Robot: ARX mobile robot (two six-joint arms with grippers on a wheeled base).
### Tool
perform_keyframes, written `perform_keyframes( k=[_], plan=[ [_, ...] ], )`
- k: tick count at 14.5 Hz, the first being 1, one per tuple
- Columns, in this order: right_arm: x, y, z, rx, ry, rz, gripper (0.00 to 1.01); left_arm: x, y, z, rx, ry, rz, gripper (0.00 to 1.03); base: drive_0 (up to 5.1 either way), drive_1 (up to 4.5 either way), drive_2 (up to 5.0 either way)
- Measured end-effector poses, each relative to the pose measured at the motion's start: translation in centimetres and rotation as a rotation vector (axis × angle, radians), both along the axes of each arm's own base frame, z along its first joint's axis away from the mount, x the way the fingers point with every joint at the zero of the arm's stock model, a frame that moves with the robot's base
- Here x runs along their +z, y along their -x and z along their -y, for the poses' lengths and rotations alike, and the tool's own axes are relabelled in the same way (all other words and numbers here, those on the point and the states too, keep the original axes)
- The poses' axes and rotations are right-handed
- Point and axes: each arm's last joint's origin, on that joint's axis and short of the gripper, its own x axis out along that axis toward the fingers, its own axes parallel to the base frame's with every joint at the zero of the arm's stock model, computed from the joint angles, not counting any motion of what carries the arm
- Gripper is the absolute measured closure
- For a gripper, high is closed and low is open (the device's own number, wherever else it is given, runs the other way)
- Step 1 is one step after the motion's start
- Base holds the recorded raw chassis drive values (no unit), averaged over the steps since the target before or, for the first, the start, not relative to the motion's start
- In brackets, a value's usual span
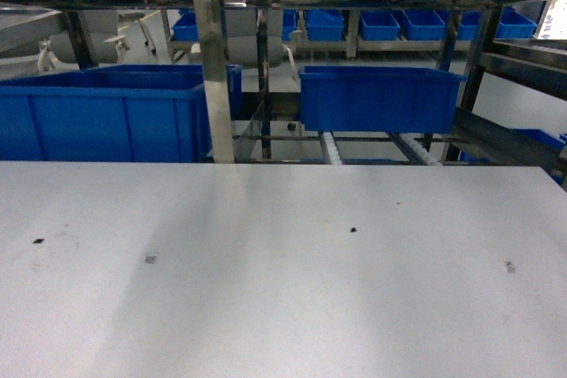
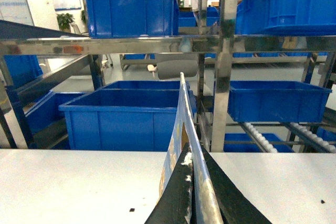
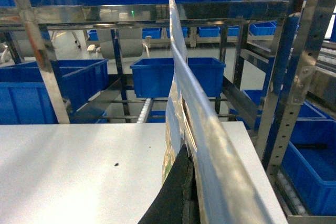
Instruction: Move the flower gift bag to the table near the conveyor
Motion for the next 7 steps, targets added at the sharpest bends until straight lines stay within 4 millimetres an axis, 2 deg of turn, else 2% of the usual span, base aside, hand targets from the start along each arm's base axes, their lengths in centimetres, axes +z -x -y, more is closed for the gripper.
perform_keyframes(
  k=[5,7],
  plan=[
    [0.00,0.00,0.00,0.000,0.000,0.000,0.99,0.00,0.00,0.00,0.000,0.000,0.000,1.01,-5.0,2.39,2.4],
    [-0.01,0.00,-0.01,0.005,0.000,-0.001,0.99,0.01,0.02,-0.01,0.005,0.001,0.001,1.01,0.0,0.00,0.0]
  ],
)
